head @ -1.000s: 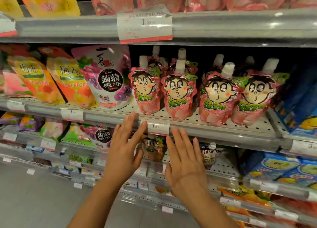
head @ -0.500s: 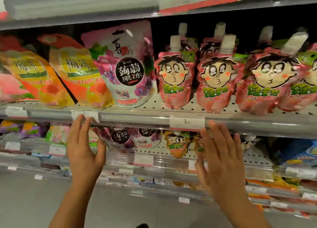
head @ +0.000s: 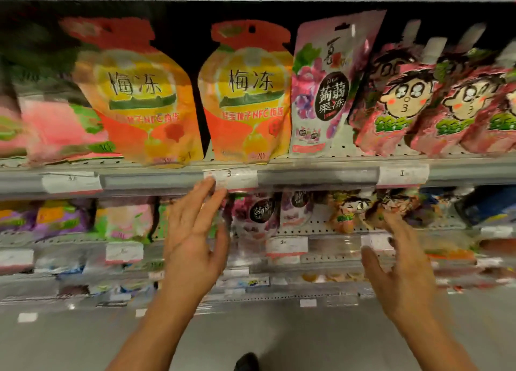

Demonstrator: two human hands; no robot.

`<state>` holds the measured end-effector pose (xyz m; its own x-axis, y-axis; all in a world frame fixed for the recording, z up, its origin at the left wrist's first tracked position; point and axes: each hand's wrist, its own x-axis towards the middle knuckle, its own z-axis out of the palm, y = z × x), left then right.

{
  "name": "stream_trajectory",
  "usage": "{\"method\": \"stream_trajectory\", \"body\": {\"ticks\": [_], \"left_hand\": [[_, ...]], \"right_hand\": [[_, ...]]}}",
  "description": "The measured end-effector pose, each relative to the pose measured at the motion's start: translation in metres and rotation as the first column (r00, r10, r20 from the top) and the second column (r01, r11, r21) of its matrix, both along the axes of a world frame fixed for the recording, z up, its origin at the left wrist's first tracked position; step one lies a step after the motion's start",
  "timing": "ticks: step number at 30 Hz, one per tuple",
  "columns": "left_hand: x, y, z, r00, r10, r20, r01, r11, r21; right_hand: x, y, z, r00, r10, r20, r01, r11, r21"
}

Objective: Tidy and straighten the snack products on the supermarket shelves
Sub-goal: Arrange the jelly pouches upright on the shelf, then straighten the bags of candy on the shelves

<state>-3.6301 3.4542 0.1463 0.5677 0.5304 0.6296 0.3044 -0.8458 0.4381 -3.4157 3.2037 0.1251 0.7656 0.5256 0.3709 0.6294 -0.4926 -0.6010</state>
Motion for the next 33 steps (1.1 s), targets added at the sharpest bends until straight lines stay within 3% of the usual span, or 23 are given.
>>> {"method": "stream_trajectory", "body": {"ticks": [3, 6, 10, 13, 17, 24, 33], "left_hand": [[-0.02, -0.004, -0.007, 0.996, -0.057, 0.064, 0.064, 0.99, -0.126], [-0.046, -0.02, -0.021, 0.997, -0.062, 0.039, 0.071, 0.96, -0.271], [-0.089, -0.045, -0.033, 0.997, -0.069, -0.037, 0.051, 0.936, -0.347], [-0.122, -0.06, -0.036, 0.995, -0.06, -0.076, 0.023, 0.909, -0.416], [-0.167, -0.071, -0.045, 0.988, -0.04, -0.146, -0.036, 0.877, -0.48], [-0.245, -0.069, -0.057, 0.968, -0.009, -0.25, -0.134, 0.827, -0.546], [-0.296, 0.022, -0.096, 0.931, -0.063, -0.36, -0.187, 0.765, -0.617]], "right_hand": [[-0.03, -0.006, -0.015, 0.99, 0.137, -0.028, -0.137, 0.99, -0.013], [-0.063, -0.015, -0.015, 0.963, 0.246, -0.108, -0.252, 0.967, -0.038], [-0.1, -0.03, -0.018, 0.92, 0.225, -0.322, -0.254, 0.966, -0.051], [-0.131, -0.035, -0.026, 0.862, 0.237, -0.447, -0.242, 0.969, 0.046], [-0.173, -0.038, -0.05, 0.798, 0.222, -0.561, -0.223, 0.972, 0.068], [-0.236, -0.023, -0.058, 0.763, 0.299, -0.573, -0.346, 0.938, 0.029], [-0.268, 0.034, -0.072, 0.81, 0.15, -0.567, -0.218, 0.974, -0.053]]}}
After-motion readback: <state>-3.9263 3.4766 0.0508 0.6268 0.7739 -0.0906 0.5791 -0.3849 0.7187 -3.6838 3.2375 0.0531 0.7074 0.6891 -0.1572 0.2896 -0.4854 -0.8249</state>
